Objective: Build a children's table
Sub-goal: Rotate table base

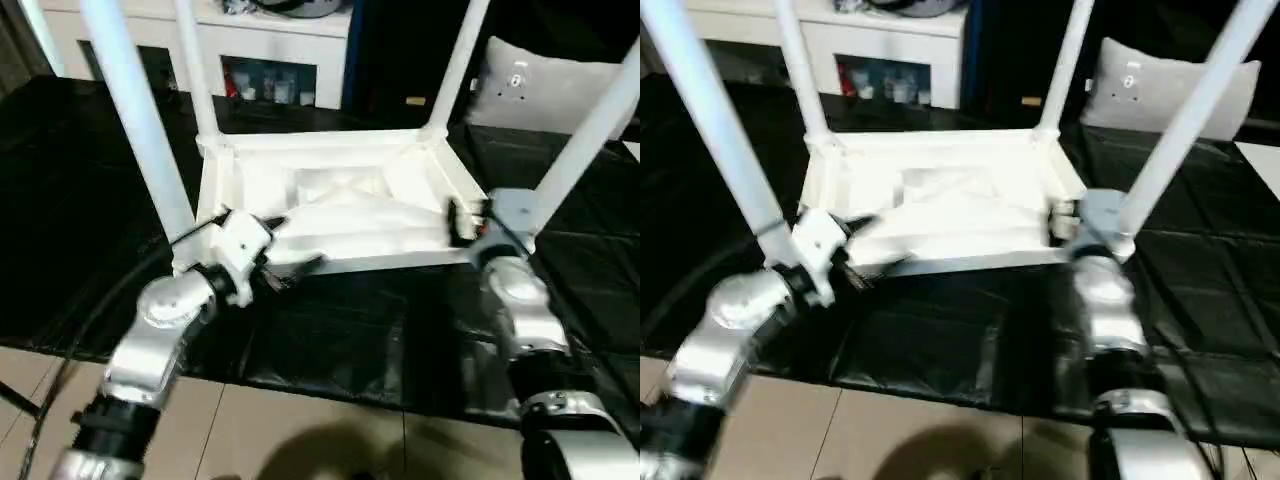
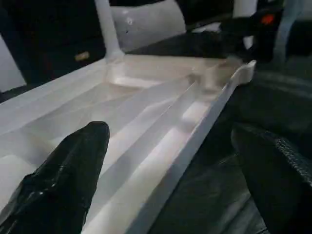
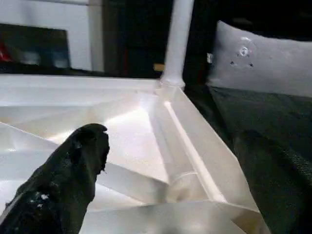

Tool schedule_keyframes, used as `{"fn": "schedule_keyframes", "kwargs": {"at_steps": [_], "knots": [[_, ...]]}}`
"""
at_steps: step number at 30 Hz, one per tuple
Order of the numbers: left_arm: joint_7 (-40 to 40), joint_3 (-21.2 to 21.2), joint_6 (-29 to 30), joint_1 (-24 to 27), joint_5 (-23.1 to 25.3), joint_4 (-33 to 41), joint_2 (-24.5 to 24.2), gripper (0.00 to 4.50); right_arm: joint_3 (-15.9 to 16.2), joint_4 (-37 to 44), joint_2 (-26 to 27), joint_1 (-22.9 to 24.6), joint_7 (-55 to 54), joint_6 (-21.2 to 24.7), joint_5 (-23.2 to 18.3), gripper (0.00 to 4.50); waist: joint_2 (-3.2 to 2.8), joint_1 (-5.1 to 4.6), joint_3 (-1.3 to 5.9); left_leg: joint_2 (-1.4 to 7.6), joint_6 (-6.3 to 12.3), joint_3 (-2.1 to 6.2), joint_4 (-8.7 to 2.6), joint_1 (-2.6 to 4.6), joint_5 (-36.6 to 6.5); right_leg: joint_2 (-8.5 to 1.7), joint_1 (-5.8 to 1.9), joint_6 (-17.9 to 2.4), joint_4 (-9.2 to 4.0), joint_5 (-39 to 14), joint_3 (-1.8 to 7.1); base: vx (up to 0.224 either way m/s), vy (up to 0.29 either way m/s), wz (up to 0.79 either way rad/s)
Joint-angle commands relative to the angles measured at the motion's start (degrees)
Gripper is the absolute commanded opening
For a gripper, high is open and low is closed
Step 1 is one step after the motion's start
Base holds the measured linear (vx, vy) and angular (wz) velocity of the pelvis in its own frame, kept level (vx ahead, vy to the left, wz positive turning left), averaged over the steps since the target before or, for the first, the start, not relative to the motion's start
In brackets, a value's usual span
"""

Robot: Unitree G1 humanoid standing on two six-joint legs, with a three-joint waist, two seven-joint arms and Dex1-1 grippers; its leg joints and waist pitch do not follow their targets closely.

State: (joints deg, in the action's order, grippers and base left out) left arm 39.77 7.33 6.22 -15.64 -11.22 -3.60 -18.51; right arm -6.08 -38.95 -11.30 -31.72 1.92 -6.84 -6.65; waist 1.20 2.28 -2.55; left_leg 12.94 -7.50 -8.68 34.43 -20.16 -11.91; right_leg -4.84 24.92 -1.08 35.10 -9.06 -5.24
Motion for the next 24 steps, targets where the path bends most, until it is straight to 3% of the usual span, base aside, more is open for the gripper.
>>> {"fn": "schedule_keyframes", "kwargs": {"at_steps": [1, 2, 4, 8, 11, 12, 16, 20, 22, 24], "knots": [[0.40, -1.04, 1.60, 2.45, -1.97, 2.16, -0.14, 4.42, 0.88, 3.32, 0.24, 1.14, 2.28, 1.25, -1.34, 4.50, -0.20, -0.17, 3.36, -0.89, 2.15, -1.55, -3.98, -0.77, -12.03, -1.48, -3.92, -6.33, -4.33, -17.96, 2.19, 0.000, 0.000, 0.00], [0.30, -1.43, 1.75, 3.33, -2.47, 2.75, -0.14, 4.42, 1.31, 4.45, 0.40, 1.63, 3.51, 1.35, -1.84, 4.50, -0.28, -0.26, 3.35, -0.86, 2.25, -1.52, -4.02, -0.79, -12.32, -1.45, -3.93, -6.15, -4.39, -18.13, 2.17, 0.000, 0.000, 0.00], [-0.57, -3.87, 2.06, 7.55, -4.96, 5.43, -0.16, 4.42, 3.47, 11.71, 0.79, 4.92, 11.79, 4.92, -7.07, 4.50, -0.42, -0.56, 3.26, -0.75, 2.73, -1.40, -4.13, -0.88, -12.93, -1.44, -3.99, -5.57, -4.60, -18.29, 2.22, 0.000, 0.000, 0.00], [-1.83, -7.43, 1.38, 13.72, -7.18, 8.48, -0.39, 4.42, 6.15, 18.51, 0.28, 9.11, 16.42, 7.31, -7.80, 4.50, -0.31, -0.79, 3.06, -0.45, 3.32, -1.35, -4.33, -1.01, -12.93, -1.15, -3.96, -6.30, -4.65, -17.06, 2.30, 0.000, 0.000, 0.00], [-1.85, -9.84, 0.89, 18.46, -8.27, 10.49, -0.74, 4.42, 6.66, 21.56, 0.75, 11.53, 17.92, 9.07, -9.47, 4.50, -0.18, -0.68, 2.65, -0.49, 3.10, -1.49, -4.49, -0.55, -15.48, -1.03, -3.28, -5.35, -5.35, -22.07, 2.32, 0.000, 0.000, 0.00], [-1.72, -11.10, 0.75, 20.63, -8.88, 11.37, -0.94, 4.42, 6.95, 22.65, 0.95, 12.57, 18.20, 9.64, -9.86, 4.50, -0.23, -0.64, 2.51, -0.43, 2.93, -1.32, -4.63, -0.69, -16.25, -1.22, -3.41, -4.58, -5.41, -23.74, 2.38, 0.000, 0.000, 0.00], [-1.02, -16.10, -0.32, 25.12, -11.38, 11.49, -1.81, 4.42, 8.92, 23.76, 0.27, 14.91, 17.50, 10.29, -6.26, 4.50, -0.21, -0.66, 2.19, -0.70, 2.27, -1.14, -4.73, -0.53, -18.58, -1.06, -2.84, -1.99, -6.20, -28.87, 2.20, 0.000, 0.000, 0.00], [-0.27, -20.78, -1.27, 27.54, -12.94, 9.95, -3.81, 4.42, 9.50, 25.23, -1.33, 16.22, 15.25, 17.93, -4.25, 4.50, -0.06, -0.76, 2.03, -0.83, 2.06, -1.03, -4.82, -0.25, -20.28, -0.76, -2.61, -0.49, -6.57, -30.56, 2.09, 0.000, 0.000, 0.00], [-0.26, -20.85, -1.28, 27.56, -12.96, 9.92, -3.85, 4.42, 9.49, 25.24, -1.36, 16.23, 15.21, 18.05, -4.23, 4.50, -0.10, -0.77, 2.05, -0.95, 1.92, -0.96, -4.80, -0.33, -20.14, -0.89, -2.66, 0.26, -6.68, -31.37, 2.07, 0.000, 0.000, 0.00], [-0.44, -23.23, -1.23, 27.17, -13.66, 8.49, -5.09, 4.42, 9.17, 25.35, -2.04, 16.41, 14.48, 20.94, -3.58, 4.50, -0.12, -0.80, 2.25, -0.85, 1.88, -0.92, -4.79, -0.23, -20.05, -0.90, -2.66, 0.10, -6.64, -30.68, 2.06, 0.000, 0.000, 0.00]]}}
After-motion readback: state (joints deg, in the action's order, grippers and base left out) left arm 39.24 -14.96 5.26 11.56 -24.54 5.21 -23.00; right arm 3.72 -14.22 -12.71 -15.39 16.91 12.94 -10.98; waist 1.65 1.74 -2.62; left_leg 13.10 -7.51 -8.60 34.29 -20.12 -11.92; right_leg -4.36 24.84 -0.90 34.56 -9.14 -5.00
